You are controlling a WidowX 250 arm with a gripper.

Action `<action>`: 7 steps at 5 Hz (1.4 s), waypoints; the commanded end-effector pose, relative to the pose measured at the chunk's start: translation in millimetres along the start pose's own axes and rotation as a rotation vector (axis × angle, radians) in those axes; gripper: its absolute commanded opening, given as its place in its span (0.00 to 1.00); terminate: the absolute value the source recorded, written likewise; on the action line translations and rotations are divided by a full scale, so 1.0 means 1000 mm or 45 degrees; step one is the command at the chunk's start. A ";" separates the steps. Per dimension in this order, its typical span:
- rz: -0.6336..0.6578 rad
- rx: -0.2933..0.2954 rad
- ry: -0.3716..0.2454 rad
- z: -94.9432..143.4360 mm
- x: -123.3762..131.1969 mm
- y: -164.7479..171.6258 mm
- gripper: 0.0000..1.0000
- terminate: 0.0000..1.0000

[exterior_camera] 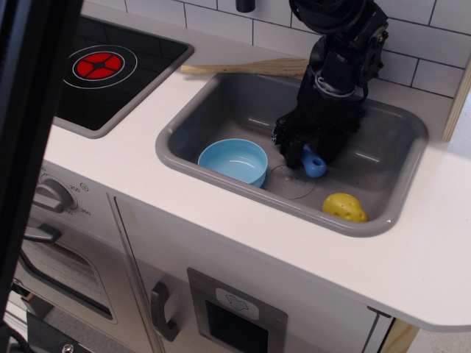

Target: Put spoon in bowl sink

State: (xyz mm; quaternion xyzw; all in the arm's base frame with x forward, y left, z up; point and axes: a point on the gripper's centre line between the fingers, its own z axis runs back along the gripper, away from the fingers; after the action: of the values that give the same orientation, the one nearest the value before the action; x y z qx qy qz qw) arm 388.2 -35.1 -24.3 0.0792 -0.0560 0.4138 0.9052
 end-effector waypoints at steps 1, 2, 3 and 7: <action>0.038 -0.111 0.038 0.022 0.004 0.004 0.00 0.00; 0.084 -0.168 0.067 0.042 0.012 0.009 0.00 0.00; 0.105 -0.223 0.150 0.066 0.020 0.013 0.00 0.00; 0.107 -0.115 0.511 0.071 0.017 0.097 0.00 0.00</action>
State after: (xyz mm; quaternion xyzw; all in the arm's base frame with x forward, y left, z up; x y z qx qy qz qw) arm 313.6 16.7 35.0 -0.0354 0.1378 0.4571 0.8780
